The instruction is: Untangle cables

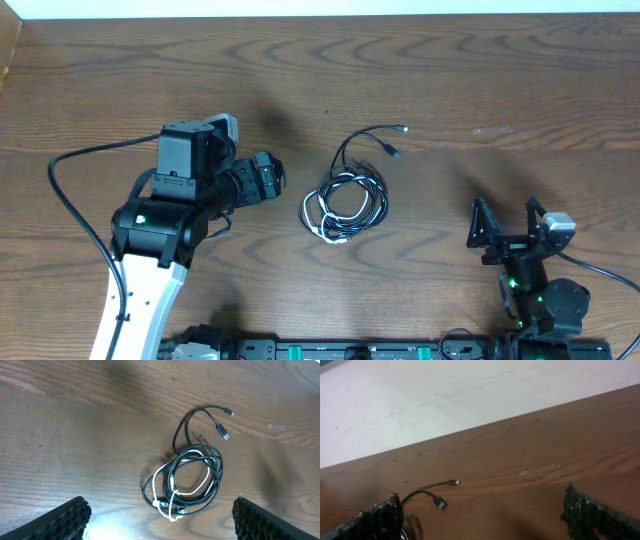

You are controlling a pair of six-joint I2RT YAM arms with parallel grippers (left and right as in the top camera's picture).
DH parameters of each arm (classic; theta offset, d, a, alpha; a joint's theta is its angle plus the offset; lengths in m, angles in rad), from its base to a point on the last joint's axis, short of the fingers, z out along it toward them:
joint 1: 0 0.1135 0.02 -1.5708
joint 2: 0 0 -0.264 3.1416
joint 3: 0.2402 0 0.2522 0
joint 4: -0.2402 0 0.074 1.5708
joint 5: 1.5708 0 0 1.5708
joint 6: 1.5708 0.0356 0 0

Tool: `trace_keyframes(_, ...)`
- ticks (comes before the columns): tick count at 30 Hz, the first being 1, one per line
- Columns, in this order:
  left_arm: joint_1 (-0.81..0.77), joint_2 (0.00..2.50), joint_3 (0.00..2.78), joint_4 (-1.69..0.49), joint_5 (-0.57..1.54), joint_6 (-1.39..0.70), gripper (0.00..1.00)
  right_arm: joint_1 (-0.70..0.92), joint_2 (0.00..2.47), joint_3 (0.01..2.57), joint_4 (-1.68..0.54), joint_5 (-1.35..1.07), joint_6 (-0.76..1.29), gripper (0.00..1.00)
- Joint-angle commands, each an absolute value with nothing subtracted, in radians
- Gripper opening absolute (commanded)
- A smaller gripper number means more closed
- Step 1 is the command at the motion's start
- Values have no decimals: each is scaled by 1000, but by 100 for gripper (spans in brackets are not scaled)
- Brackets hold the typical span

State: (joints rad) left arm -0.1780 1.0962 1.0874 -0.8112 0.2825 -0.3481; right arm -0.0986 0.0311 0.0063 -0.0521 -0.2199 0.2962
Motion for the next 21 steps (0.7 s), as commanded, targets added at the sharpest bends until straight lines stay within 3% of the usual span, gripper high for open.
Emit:
trace_keyframes(1,-181,1096,1111,-815,272,-357,91,-104,31,6,-57,-213,291,99)
trace_keyframes(21,-180,1096,1111,-820,268,-357,91,-104,31,6,-57,-213,291,99)
